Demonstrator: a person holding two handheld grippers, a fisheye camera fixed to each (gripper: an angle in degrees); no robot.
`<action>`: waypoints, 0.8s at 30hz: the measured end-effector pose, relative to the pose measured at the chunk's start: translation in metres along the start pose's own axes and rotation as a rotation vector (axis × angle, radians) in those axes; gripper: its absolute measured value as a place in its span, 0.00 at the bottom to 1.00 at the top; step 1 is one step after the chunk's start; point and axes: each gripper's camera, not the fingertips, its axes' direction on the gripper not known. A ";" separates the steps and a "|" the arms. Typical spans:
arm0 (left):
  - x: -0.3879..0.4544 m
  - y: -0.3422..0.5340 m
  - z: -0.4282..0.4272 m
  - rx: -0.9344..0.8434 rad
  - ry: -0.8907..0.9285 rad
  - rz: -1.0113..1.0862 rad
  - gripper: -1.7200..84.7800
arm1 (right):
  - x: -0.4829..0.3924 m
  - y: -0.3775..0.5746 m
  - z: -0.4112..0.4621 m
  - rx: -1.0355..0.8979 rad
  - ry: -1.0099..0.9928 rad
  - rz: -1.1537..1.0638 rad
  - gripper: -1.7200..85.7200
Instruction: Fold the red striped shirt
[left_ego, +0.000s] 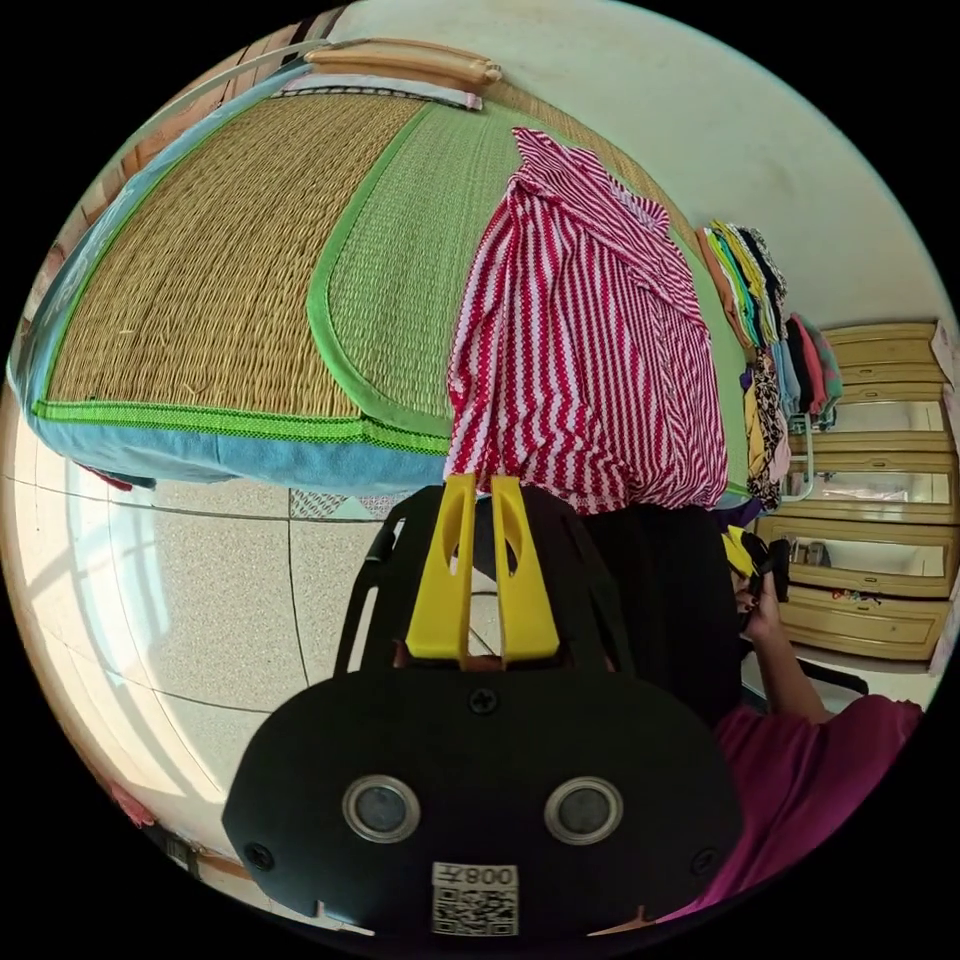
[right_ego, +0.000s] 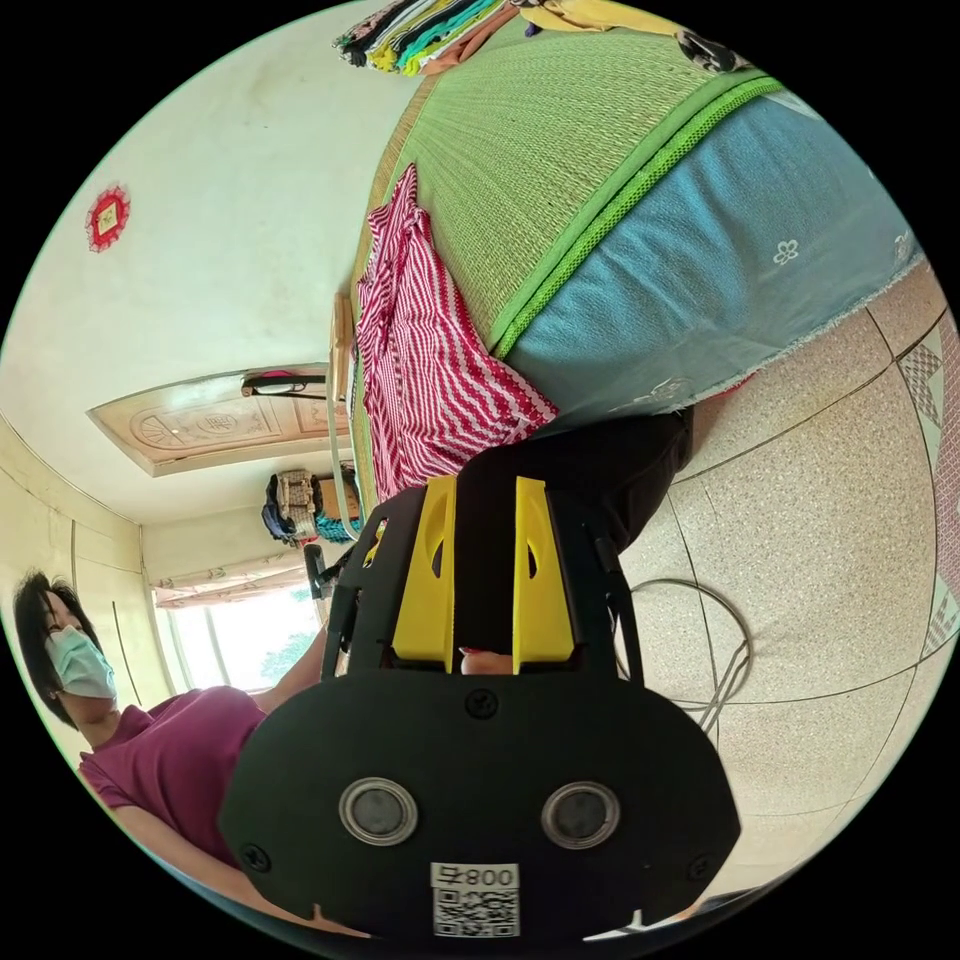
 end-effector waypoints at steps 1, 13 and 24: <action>0.001 -0.002 -0.002 0.001 -0.013 0.001 0.04 | 0.001 0.000 0.000 0.000 0.000 0.002 0.13; -0.037 0.001 -0.063 0.173 0.151 -0.130 0.02 | 0.014 -0.002 0.002 0.045 -0.004 0.031 0.14; -0.037 -0.019 -0.060 0.120 0.087 -0.156 0.02 | 0.019 -0.022 0.002 0.101 -0.003 -0.008 0.17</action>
